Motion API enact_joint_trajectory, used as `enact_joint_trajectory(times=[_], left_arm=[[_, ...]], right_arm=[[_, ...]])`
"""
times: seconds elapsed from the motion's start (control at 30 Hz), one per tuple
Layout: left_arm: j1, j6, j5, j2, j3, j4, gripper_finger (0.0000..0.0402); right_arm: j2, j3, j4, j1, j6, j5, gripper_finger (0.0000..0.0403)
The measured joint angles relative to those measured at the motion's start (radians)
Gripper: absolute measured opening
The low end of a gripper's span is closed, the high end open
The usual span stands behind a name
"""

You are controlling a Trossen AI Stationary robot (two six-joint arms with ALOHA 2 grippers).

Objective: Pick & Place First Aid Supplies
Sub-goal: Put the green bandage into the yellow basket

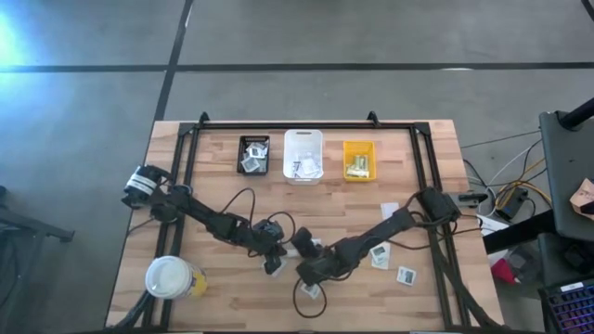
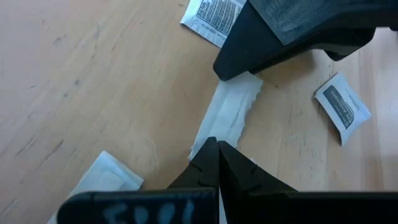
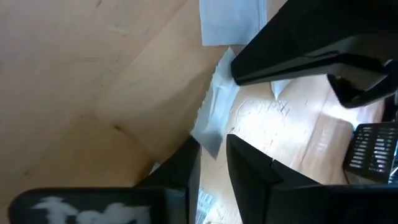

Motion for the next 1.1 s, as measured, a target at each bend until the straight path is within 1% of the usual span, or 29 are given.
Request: enact_joint_trajectory(times=[0.1, 0.47, 0.77, 1.1], left_arm=[[0.003, 0.0, 0.003, 0.0, 0.0, 0.0, 0.0], [0.013, -0.001, -0.003, 0.002, -0.002, 0.045, 0.0], [0.026, -0.002, -0.044, 0.002, -0.002, 0.049, 0.0], [0.035, 0.028, -0.049, -0.002, -0.001, 0.05, 0.0]], right_arm=[[0.002, 0.002, 0.019, 0.006, -0.02, 0.0, 0.0075], [0.003, 0.004, 0.044, 0.007, -0.007, -0.013, 0.0051], [0.003, 0.005, 0.046, 0.011, 0.005, -0.013, 0.0011], [0.003, 0.006, 0.049, 0.013, 0.062, -0.021, 0.0008]])
